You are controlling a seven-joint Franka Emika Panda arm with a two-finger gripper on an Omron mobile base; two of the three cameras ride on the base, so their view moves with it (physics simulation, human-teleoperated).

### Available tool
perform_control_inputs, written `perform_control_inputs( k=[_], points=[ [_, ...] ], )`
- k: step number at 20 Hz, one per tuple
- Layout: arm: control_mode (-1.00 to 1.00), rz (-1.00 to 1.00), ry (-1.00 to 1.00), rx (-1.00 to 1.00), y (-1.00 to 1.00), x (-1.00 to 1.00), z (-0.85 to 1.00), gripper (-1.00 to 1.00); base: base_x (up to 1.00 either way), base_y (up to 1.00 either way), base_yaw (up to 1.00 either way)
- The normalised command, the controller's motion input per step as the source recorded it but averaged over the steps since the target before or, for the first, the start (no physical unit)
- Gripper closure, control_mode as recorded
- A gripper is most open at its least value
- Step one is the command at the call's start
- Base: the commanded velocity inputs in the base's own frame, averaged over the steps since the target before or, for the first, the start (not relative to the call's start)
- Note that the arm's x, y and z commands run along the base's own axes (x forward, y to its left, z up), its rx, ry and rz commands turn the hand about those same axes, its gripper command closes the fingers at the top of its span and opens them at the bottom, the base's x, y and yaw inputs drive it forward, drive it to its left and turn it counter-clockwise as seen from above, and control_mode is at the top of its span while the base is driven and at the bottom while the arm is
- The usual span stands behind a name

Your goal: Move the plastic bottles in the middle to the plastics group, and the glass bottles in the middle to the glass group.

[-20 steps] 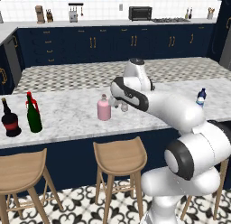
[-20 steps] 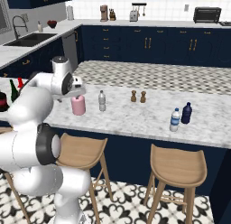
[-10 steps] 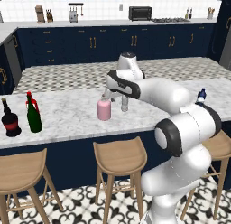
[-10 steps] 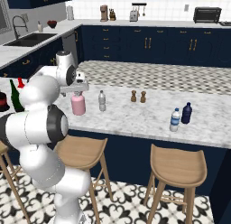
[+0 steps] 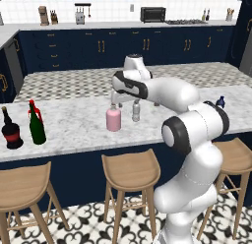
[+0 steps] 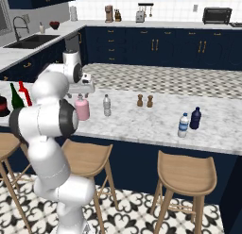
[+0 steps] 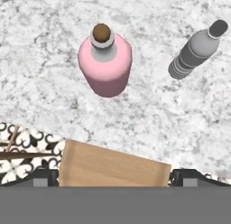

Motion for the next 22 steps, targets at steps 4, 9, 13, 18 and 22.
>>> perform_control_inputs(
  k=[4, 9, 13, 18, 22],
  points=[
    [-1.0, 0.0, 0.0, 0.0, 0.18, 0.01, -0.16, -1.0, 0.0, 0.0, 0.0],
    [-1.0, 0.0, 0.0, 0.0, 0.37, 0.13, -0.16, -1.0, 0.0, 0.0, 0.0],
    [-1.0, 0.0, 0.0, 0.0, 0.37, 0.27, -0.11, -1.0, 0.0, 0.0, 0.0],
    [-1.0, 0.0, 0.0, 0.0, 0.1, 0.4, -0.02, -1.0, 0.0, 0.0, 0.0],
    [-1.0, 0.0, 0.0, 0.0, 0.01, 0.28, -0.03, -1.0, 0.0, 0.0, 0.0]
  ],
)
